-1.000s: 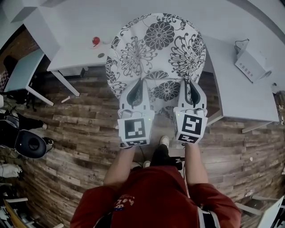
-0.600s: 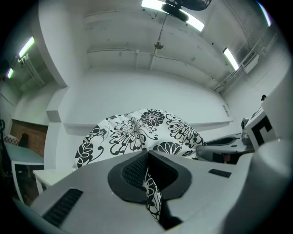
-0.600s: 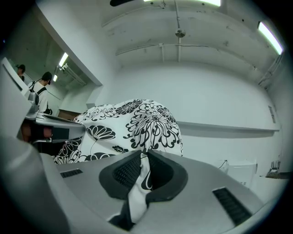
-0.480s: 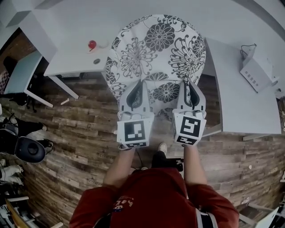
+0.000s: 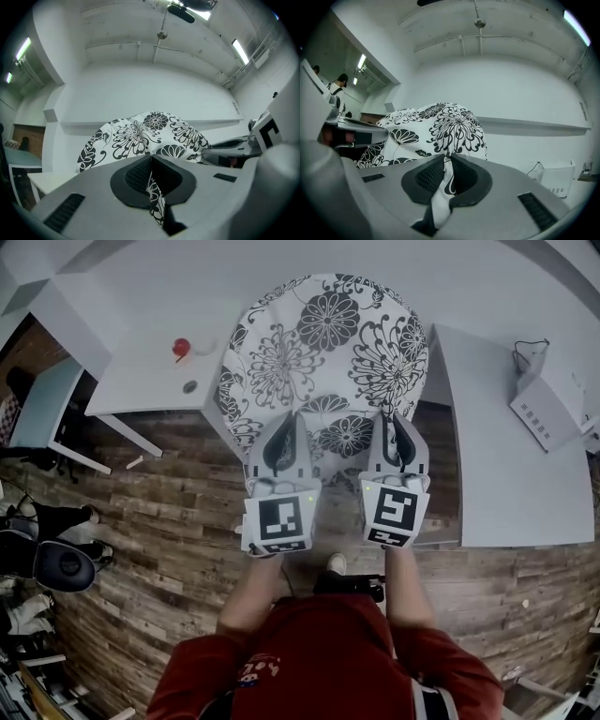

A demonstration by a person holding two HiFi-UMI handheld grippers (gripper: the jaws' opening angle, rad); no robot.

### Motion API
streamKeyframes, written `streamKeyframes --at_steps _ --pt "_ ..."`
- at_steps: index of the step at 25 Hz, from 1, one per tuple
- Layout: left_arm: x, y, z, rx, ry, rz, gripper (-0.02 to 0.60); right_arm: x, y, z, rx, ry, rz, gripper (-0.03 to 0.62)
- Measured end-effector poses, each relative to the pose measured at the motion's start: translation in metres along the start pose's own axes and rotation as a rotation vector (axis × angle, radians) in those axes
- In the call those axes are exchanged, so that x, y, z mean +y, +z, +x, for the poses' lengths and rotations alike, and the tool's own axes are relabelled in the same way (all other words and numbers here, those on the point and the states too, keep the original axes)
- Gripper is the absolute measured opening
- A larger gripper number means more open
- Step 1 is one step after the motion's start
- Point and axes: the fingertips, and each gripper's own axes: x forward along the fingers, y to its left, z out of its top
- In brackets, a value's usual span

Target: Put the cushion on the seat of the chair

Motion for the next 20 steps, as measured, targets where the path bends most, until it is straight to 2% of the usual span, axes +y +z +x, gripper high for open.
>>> streamKeyframes --at_steps 13,20 --pt "-0.0023 0.0044 -0.0040 -0.033 0.005 -0.031 0.028 -0.0014 0.0061 -0.0051 -0.007 0.002 -0.050 0.048" --pt "-0.0030 0.0026 -0.0026 -0.034 0.011 -0.014 0.028 -0.0016 0.0035 -0.0018 -0.019 0.010 -0.042 0.048"
